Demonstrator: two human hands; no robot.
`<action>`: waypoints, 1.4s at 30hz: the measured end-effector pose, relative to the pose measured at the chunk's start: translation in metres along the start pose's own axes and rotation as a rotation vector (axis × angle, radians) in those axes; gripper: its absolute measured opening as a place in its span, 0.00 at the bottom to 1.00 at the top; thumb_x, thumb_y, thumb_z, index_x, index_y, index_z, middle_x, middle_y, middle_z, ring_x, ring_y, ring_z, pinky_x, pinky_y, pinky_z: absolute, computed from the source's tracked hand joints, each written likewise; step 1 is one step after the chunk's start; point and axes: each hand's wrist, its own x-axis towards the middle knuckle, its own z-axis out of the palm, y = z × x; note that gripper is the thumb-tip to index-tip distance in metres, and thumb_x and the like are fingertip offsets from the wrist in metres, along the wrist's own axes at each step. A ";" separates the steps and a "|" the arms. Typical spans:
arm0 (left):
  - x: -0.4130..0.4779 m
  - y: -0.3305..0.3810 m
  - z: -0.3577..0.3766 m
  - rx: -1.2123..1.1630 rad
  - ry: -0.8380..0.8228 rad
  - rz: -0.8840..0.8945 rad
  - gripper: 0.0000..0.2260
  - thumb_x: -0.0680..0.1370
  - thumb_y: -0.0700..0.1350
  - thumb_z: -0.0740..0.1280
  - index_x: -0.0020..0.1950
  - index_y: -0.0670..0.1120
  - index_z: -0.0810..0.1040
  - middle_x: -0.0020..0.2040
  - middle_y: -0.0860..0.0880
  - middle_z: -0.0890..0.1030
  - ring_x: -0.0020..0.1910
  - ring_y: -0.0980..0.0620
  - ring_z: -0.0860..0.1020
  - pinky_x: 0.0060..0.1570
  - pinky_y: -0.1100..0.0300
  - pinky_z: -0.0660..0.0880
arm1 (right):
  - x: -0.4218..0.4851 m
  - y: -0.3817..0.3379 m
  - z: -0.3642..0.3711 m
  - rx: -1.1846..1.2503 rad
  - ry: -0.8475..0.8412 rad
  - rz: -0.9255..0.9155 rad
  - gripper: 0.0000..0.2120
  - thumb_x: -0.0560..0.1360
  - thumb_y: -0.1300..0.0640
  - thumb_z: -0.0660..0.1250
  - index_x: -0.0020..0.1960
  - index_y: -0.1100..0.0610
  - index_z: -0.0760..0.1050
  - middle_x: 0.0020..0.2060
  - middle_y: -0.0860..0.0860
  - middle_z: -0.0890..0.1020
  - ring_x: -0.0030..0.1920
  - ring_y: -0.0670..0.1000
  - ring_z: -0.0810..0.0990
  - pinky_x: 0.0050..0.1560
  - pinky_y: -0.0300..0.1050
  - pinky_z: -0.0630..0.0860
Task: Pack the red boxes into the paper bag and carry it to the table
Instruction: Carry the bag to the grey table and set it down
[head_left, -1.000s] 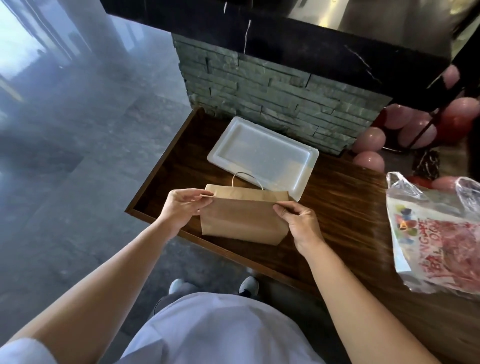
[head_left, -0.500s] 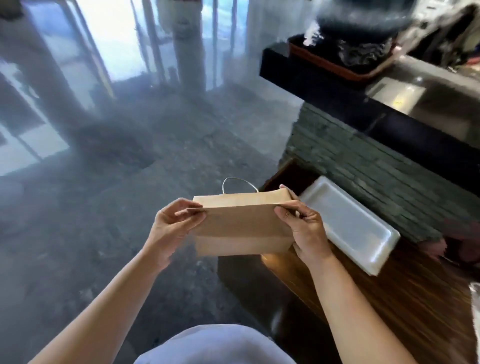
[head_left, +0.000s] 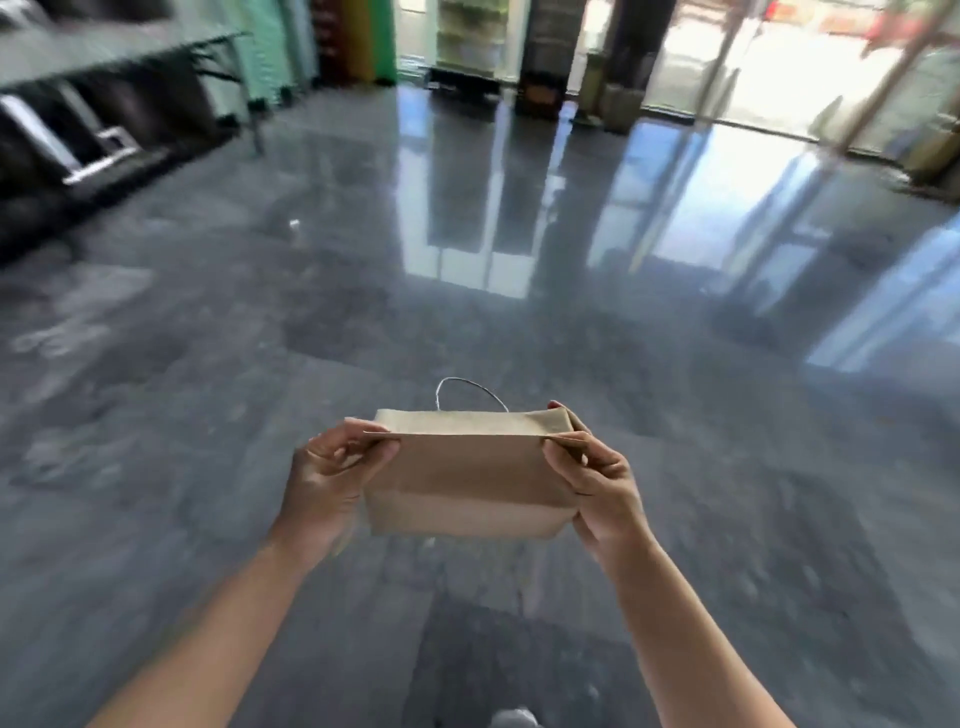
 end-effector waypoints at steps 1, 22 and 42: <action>0.004 0.003 -0.025 0.023 0.077 0.017 0.08 0.71 0.29 0.72 0.40 0.42 0.81 0.42 0.53 0.81 0.43 0.61 0.79 0.46 0.72 0.73 | 0.020 0.007 0.025 -0.002 -0.074 0.028 0.05 0.62 0.56 0.77 0.36 0.56 0.83 0.65 0.47 0.77 0.65 0.51 0.74 0.56 0.45 0.69; 0.345 0.023 -0.386 0.191 0.450 0.035 0.19 0.74 0.61 0.65 0.61 0.55 0.74 0.54 0.59 0.79 0.50 0.62 0.77 0.49 0.68 0.74 | 0.438 0.116 0.494 -0.022 -0.664 0.262 0.09 0.68 0.58 0.72 0.45 0.64 0.81 0.65 0.50 0.77 0.65 0.52 0.73 0.60 0.53 0.67; 0.802 0.088 -0.777 -0.075 0.622 0.032 0.06 0.78 0.40 0.67 0.44 0.49 0.82 0.37 0.51 0.84 0.34 0.57 0.81 0.30 0.68 0.76 | 0.818 0.194 0.972 -0.041 -0.759 0.185 0.05 0.73 0.70 0.68 0.46 0.65 0.82 0.69 0.51 0.72 0.62 0.45 0.75 0.57 0.43 0.72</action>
